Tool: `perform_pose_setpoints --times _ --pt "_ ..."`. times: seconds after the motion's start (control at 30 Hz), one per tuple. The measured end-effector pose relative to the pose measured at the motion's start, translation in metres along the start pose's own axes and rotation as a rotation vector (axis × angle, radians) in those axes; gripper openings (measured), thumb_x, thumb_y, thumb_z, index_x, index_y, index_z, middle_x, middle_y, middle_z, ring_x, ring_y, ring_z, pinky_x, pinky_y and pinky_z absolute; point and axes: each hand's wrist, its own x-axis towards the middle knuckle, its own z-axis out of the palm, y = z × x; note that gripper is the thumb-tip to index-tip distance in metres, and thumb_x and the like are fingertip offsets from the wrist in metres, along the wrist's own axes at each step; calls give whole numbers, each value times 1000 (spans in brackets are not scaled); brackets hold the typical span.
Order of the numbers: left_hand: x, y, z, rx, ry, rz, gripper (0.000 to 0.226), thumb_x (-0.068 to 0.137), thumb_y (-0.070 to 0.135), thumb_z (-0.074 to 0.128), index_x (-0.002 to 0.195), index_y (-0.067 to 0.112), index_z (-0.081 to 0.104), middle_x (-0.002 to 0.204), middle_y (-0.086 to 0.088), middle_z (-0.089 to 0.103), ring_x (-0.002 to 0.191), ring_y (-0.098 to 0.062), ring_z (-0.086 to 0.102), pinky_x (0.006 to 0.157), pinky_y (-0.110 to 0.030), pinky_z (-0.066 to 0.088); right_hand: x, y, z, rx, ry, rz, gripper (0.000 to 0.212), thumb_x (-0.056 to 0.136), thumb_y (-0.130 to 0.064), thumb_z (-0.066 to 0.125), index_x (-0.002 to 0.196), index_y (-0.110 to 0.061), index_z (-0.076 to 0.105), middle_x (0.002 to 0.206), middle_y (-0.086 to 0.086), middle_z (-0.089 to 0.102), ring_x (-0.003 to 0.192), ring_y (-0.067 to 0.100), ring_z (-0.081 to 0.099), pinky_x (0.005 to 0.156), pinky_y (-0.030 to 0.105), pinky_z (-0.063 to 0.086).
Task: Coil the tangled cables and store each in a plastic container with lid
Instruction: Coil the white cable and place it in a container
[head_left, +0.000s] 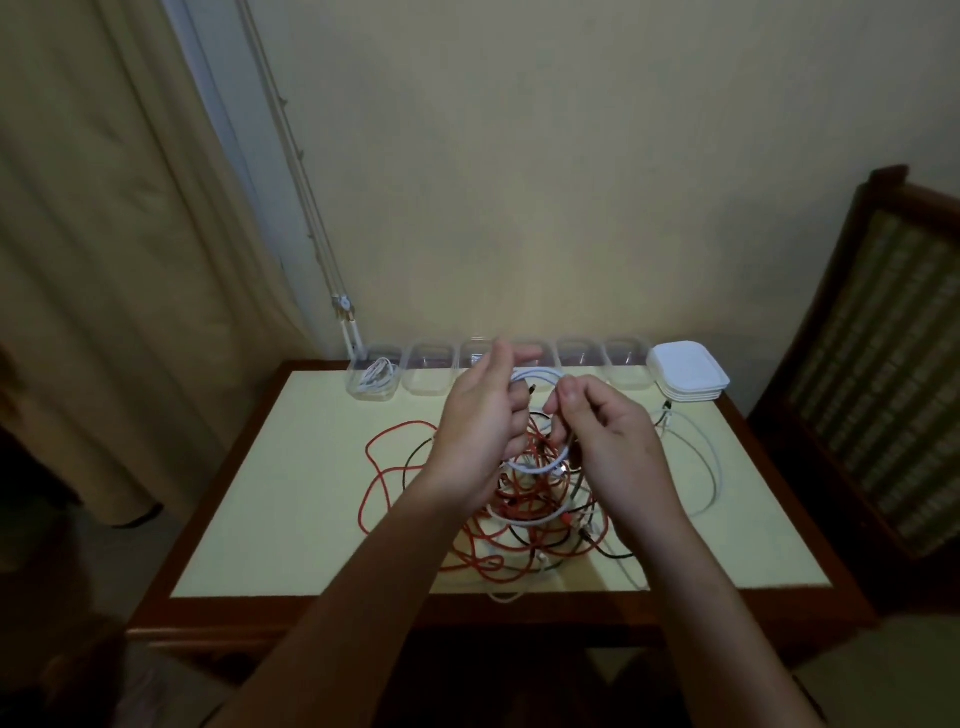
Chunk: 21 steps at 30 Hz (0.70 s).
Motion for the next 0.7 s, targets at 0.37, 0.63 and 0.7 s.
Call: perform_pose_setpoints --times 0.37,0.63,0.7 --pt "2 10 -4 -418 -48 -112 24 108 28 41 112 12 59 51 8 27 35 -3 19 31 -17 14 -2 4 -13 -137 108 12 47 99 -49 57 79 -7 60 64 -1 49 58 7 42 54 19 33" --pt "9 32 -38 -800 48 -116 15 85 14 48 92 10 62 46 8 26 30 -5 18 32 -18 8 -12 35 -51 -145 115 94 43 97 -43 62 77 -6 53 64 -1 40 58 13 35 60 31 31" --pt "9 37 -47 -850 88 -83 19 81 13 47 91 9 62 49 7 26 32 -6 18 35 -18 7 -15 41 -60 -131 136 109 37 97 -38 64 75 -11 53 66 -3 46 62 13 40 65 34 34"
